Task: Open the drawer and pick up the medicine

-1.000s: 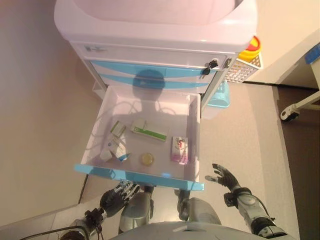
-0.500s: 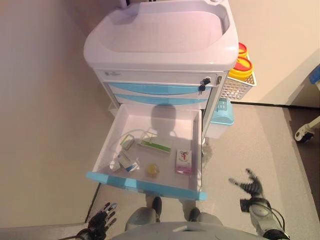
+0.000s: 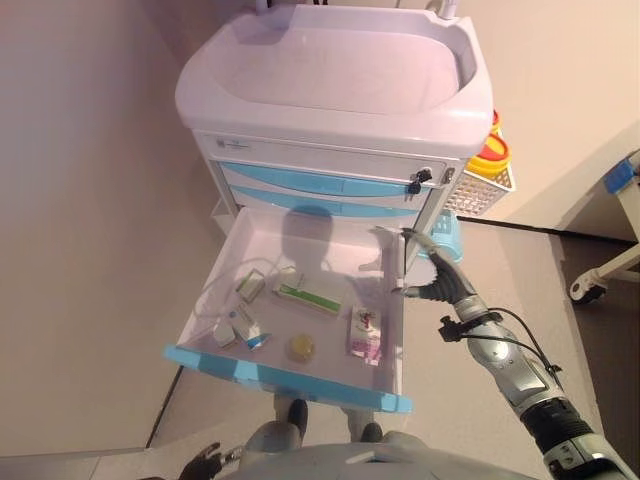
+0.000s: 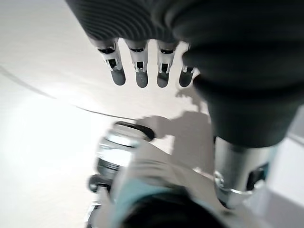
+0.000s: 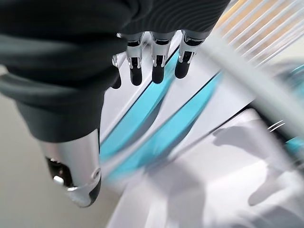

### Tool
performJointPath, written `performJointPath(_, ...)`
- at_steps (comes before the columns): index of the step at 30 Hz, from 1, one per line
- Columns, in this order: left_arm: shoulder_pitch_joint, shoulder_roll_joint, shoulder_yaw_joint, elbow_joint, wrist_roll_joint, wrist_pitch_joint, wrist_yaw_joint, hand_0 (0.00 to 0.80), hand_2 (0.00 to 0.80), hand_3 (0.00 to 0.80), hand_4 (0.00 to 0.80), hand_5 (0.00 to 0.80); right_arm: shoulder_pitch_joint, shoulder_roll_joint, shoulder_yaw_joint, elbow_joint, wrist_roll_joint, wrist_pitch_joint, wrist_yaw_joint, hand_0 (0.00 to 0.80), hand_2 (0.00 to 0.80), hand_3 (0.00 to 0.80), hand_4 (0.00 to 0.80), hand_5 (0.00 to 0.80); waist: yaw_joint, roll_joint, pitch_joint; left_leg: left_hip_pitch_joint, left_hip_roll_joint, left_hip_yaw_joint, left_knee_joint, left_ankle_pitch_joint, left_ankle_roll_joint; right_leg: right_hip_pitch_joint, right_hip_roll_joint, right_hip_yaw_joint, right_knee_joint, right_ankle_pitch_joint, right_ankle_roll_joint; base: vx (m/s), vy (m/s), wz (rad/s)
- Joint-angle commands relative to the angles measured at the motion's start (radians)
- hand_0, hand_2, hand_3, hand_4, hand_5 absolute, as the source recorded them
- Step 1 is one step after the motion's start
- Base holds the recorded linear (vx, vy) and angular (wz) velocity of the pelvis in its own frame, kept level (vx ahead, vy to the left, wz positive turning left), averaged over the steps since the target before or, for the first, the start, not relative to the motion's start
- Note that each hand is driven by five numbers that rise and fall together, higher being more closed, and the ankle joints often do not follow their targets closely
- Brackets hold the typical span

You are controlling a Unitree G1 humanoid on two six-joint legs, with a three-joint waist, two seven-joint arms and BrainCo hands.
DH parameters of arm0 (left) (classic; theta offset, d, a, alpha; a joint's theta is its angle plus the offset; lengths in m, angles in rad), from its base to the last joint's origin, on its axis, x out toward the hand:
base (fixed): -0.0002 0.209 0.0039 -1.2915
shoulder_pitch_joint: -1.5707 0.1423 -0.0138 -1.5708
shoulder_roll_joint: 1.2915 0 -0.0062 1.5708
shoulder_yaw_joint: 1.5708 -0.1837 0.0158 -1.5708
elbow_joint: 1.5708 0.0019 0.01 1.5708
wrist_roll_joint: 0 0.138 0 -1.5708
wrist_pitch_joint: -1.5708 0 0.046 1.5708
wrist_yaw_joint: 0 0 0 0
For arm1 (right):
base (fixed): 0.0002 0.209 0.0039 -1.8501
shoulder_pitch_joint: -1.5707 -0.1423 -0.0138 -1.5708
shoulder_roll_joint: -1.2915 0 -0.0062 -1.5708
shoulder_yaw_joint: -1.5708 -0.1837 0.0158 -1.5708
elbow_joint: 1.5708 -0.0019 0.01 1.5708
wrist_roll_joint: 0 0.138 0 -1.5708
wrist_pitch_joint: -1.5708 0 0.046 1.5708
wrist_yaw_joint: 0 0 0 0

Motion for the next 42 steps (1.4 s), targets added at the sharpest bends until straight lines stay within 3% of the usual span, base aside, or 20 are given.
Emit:
performJointPath(1, -0.029, 0.014, 0.028, 0.032, -0.019, 0.018, -0.032, 0.0, 0.0, 0.0, 0.0, 0.0, -0.122, -0.057, 0.116, -0.12, -0.143, -0.037, 0.087, 0.0, 0.0, 0.0, 0.0, 0.0, 0.038, -0.041, 0.012, 0.043, -0.079, 0.031, 0.008, -0.109, 0.041, 0.065, -0.002, -0.002, -0.103, 0.076, 0.038, -0.022, -0.029, 0.25)
performJointPath(5, -0.049, 0.02, 0.01, 0.022, -0.02, 0.022, -0.035, 0.0, 0.0, 0.0, 0.0, 0.0, -0.231, -0.072, 0.249, -0.079, -0.281, 0.06, 0.125, 0.0, 0.0, 0.0, 0.0, 0.0, 0.073, -0.048, 0.008, 0.038, -0.082, 0.013, 0.004, -0.102, 0.038, 0.072, -0.01, -0.03, -0.107, 0.077, 0.038, -0.019, -0.029, 0.22)
performJointPath(9, -0.068, 0.018, -0.014, -0.002, -0.004, 0.027, -0.035, 0.0, 0.0, 0.0, 0.0, 0.0, -0.296, -0.039, 0.354, 0.03, -0.45, 0.116, 0.123, 0.0, 0.0, 0.0, 0.0, 0.0, 0.109, -0.048, 0.004, 0.035, -0.082, -0.012, -0.011, -0.089, 0.034, 0.082, -0.015, -0.063, -0.118, 0.081, 0.039, -0.012, -0.029, 0.3)
performJointPath(14, -0.108, 0.018, -0.041, -0.021, -0.047, 0.065, -0.069, 0.0, 0.0, 0.0, 0.0, 0.0, -0.363, 0.012, 0.44, 0.145, -0.544, 0.167, 0.126, 0.0, 0.0, 0.0, 0.0, 0.0, 0.147, -0.049, -0.003, 0.026, -0.08, -0.046, -0.027, -0.067, 0.027, 0.086, -0.019, -0.105, -0.113, 0.079, 0.038, 0.009, -0.027, 0.3)
performJointPath(28, -0.155, 0.008, -0.052, -0.057, -0.056, 0.063, -0.078, 0.0, 0.0, 0.0, 0.0, 0.0, -0.338, 0.13, 0.512, 0.265, -0.587, 0.224, 0.096, 0.0, 0.0, 0.0, 0.0, 0.0, 0.218, -0.062, -0.011, 0.009, -0.089, -0.118, -0.04, -0.047, 0.025, 0.094, -0.019, -0.166, -0.102, 0.065, 0.04, 0.017, -0.022, 0.17)
performJointPath(36, -0.155, 0.015, -0.021, -0.028, -0.037, 0.069, -0.087, 0.0, 0.0, 0.0, 0.0, 0.0, -0.342, 0.156, 0.561, 0.316, -0.699, 0.193, 0.137, 0.0, 0.0, 0.0, 0.0, 0.0, 0.245, -0.067, -0.012, 0.005, -0.092, -0.138, -0.048, -0.042, 0.026, 0.095, -0.019, -0.18, -0.099, 0.06, 0.041, 0.005, -0.006, 0.03)
performJointPath(42, -0.161, 0.027, -0.003, -0.012, -0.016, 0.055, -0.093, 0.0, 0.0, 0.0, 0.0, 0.0, -0.346, 0.169, 0.59, 0.343, -0.689, 0.186, 0.114, 0.0, 0.0, 0.0, 0.0, 0.0, 0.261, -0.079, -0.014, 0.002, -0.093, -0.152, -0.052, -0.039, 0.023, 0.098, -0.017, -0.191, -0.1, 0.057, 0.04, 0.013, -0.021, 0.08)
